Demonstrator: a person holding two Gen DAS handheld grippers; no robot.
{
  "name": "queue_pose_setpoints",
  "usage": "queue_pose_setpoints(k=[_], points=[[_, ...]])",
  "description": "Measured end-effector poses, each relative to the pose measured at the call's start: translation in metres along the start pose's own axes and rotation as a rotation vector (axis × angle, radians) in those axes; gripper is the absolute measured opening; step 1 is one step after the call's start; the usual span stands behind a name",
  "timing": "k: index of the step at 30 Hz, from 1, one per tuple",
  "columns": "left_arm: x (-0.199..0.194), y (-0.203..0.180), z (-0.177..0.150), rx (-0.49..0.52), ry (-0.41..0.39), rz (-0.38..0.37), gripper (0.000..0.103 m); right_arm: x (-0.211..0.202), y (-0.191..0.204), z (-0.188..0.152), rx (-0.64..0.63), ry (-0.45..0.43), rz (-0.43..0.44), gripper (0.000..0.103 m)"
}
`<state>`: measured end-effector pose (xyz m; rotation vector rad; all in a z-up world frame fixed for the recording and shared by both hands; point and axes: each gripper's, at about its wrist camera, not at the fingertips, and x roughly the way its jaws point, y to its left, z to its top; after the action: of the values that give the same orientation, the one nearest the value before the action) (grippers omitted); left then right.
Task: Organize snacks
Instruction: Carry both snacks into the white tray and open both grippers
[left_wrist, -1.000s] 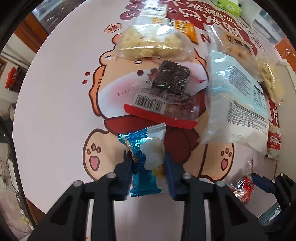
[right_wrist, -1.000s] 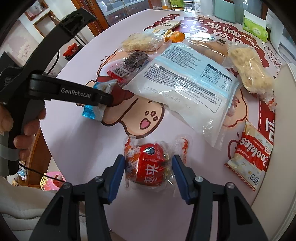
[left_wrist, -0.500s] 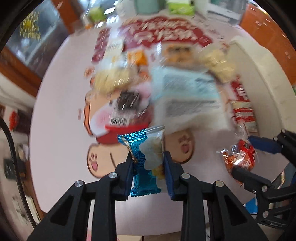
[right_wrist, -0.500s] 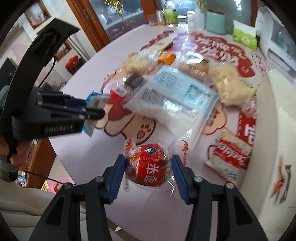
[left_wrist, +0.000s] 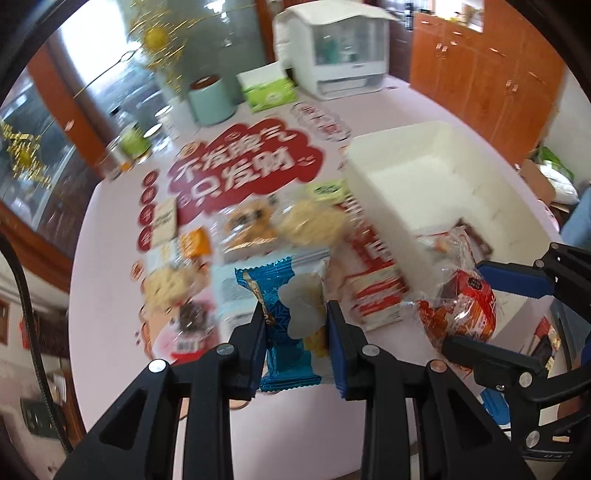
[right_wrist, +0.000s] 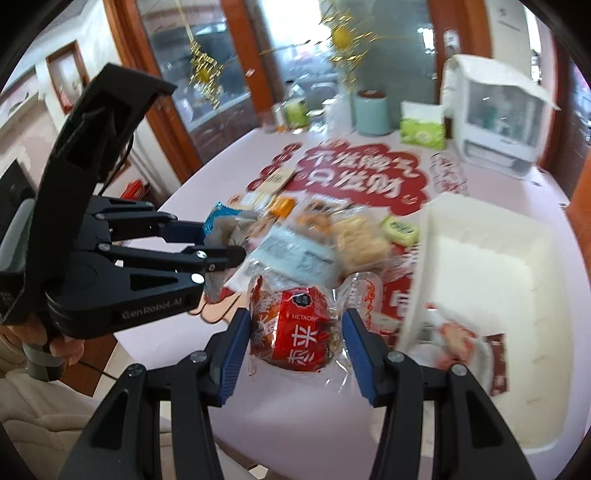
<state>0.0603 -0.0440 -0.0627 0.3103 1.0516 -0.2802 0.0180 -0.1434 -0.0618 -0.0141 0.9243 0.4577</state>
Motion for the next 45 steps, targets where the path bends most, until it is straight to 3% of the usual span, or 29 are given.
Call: queue_pose_setpoints(k=[15, 28, 42, 43, 45], points=[[0.018, -0.108, 0.067, 0.160, -0.039, -0.102, 0.028, -0.053, -0.100, -0.014, 0.178, -0.078, -0.194, 0.052], [0.047, -0.134, 0.125, 0.175, -0.050, -0.098, 0.028, -0.060, -0.167, 0.006, 0.279, -0.102, -0.304, 0.052], [0.089, -0.153, 0.149, 0.190, -0.011, -0.084, 0.029, -0.031, -0.197, 0.017, 0.329, -0.046, -0.369, 0.053], [0.091, -0.154, 0.150, 0.191, -0.010, -0.077, 0.033, -0.029, -0.200, 0.019, 0.340, -0.037, -0.372, 0.053], [0.092, -0.154, 0.151, 0.189, -0.016, -0.059, 0.052, -0.027, -0.205, 0.020, 0.368, -0.026, -0.375, 0.054]])
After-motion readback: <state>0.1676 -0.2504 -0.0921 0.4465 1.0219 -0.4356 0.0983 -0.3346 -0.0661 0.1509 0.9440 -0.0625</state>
